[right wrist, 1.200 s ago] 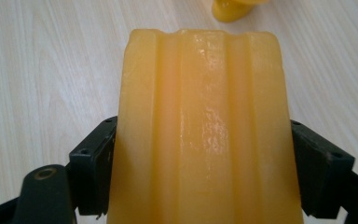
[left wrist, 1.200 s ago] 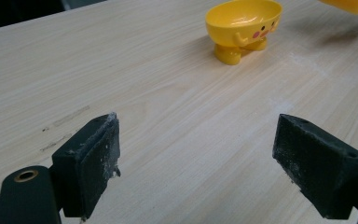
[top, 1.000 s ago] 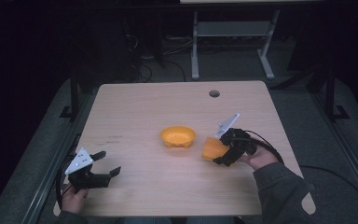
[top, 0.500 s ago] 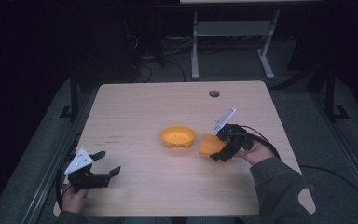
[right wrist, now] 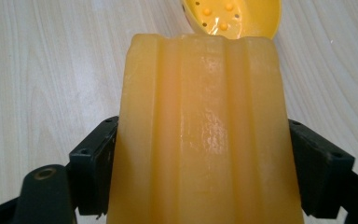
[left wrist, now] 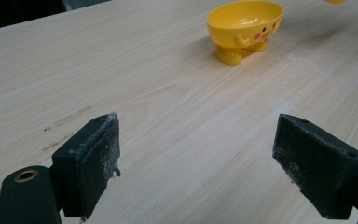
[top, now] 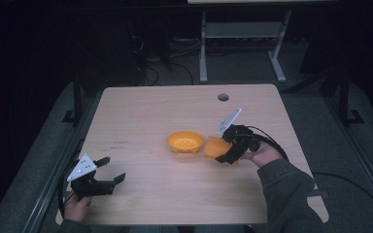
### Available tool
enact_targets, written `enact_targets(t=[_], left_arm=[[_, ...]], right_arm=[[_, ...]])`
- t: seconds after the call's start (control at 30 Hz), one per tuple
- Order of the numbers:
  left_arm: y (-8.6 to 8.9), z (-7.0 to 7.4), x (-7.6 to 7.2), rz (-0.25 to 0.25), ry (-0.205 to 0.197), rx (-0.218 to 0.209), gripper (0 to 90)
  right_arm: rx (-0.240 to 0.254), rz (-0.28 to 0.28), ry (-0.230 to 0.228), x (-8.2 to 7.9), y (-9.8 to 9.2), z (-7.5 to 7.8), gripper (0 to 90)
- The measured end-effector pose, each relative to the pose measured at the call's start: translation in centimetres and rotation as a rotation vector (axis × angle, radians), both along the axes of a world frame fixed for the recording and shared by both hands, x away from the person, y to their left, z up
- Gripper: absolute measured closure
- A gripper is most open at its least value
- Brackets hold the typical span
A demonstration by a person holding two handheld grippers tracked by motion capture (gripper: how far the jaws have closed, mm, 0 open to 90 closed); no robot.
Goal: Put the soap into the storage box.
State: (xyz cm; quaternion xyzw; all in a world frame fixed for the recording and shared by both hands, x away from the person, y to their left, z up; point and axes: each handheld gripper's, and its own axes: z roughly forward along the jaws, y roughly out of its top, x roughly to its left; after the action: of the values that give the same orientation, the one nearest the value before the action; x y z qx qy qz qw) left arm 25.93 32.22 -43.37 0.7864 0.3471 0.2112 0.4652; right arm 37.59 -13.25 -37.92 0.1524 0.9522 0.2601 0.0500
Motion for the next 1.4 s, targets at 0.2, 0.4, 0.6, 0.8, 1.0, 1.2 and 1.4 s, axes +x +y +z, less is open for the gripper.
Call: enact_targets(t=[0.2, 0.4, 0.6, 0.8, 1.0, 1.2, 1.4], left_arm=[[0.0, 0.0, 0.0, 0.0, -0.001, -0.001, 14.3], [0.0, 0.0, 0.0, 0.002, -0.001, -0.003, 14.3], [0.0, 0.0, 0.0, 0.001, 0.0, -0.001, 14.3], [0.0, 0.0, 0.0, 0.003, -0.001, -0.003, 14.3], [0.0, 0.0, 0.0, 0.003, 0.0, -0.004, 14.3], [0.0, 0.0, 0.0, 0.005, -0.004, -0.01, 14.3], [0.1, 0.0, 0.0, 0.006, -0.006, -0.011, 14.3]], right_arm=[[0.001, 0.004, -0.007, 0.5, 0.5, 0.4, 20.6], [0.001, 0.004, -0.008, 1.0, 1.0, 0.7, 20.6], [0.011, 0.008, -0.009, 1.4, 1.4, 0.8, 20.6], [0.004, 0.019, -0.014, 2.0, 1.8, 1.0, 20.6], [0.015, 0.031, -0.008, 2.5, 2.4, 1.4, 20.6], [0.006, 0.046, -0.013, 3.1, 3.4, 1.7, 20.6], [0.008, 0.062, -0.005, 3.8, 4.4, 1.5, 20.6]])
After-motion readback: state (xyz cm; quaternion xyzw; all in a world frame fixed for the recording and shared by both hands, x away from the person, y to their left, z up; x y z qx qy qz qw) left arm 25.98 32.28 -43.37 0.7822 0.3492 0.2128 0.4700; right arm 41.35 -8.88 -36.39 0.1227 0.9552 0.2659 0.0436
